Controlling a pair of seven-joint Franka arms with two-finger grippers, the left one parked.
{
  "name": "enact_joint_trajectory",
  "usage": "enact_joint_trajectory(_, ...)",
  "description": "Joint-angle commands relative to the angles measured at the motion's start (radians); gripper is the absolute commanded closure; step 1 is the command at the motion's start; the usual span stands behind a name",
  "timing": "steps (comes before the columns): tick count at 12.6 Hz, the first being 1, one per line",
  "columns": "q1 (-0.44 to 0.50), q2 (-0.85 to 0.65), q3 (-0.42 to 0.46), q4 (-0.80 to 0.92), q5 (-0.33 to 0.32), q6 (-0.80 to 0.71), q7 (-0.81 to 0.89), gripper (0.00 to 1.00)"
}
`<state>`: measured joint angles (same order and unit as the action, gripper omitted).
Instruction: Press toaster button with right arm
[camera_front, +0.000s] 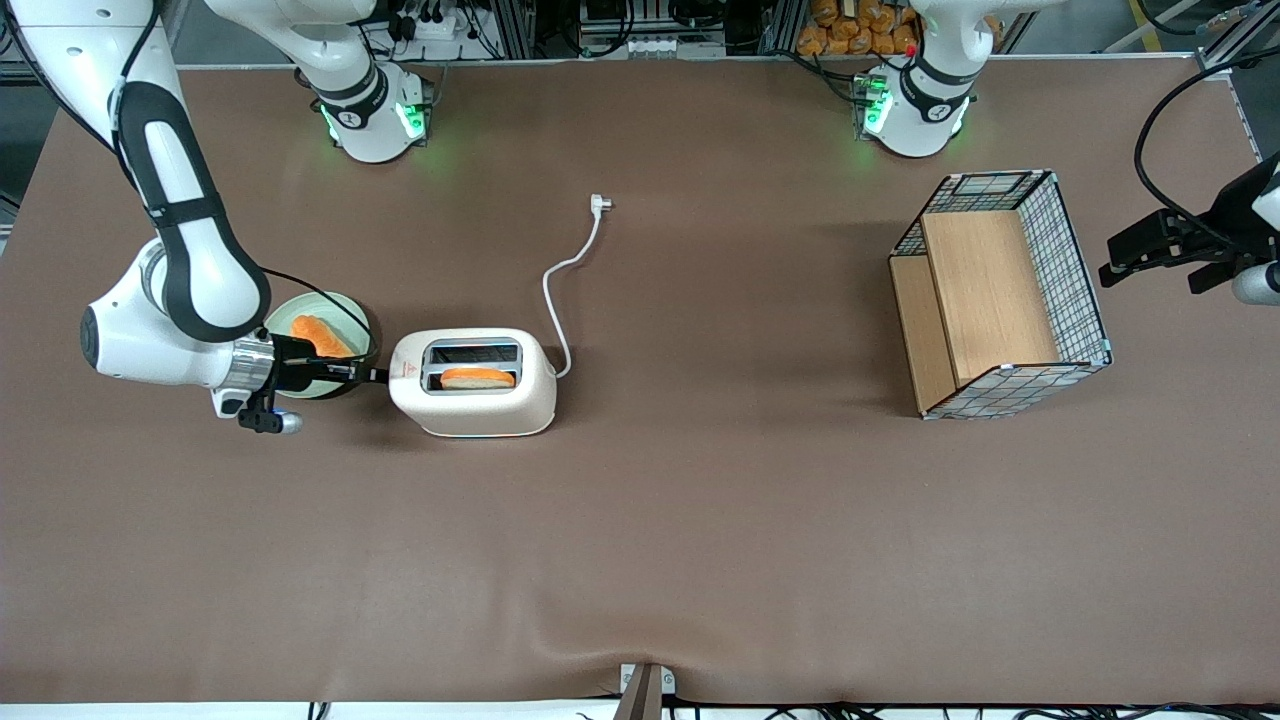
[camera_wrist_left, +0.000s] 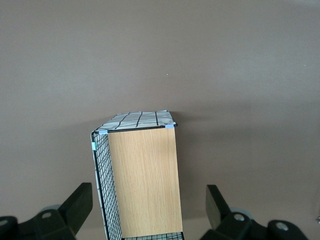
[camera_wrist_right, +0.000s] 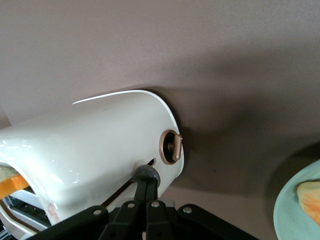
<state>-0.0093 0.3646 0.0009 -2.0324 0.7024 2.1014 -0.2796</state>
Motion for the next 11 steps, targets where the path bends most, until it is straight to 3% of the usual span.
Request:
enact_joint_trajectory(1, 0.012, 0.030, 0.004, 0.001, 0.025, 0.038, -0.010, 1.00)
enact_joint_trajectory(11, 0.025, 0.057, 0.005, -0.003, 0.026, 0.072, -0.016, 1.00)
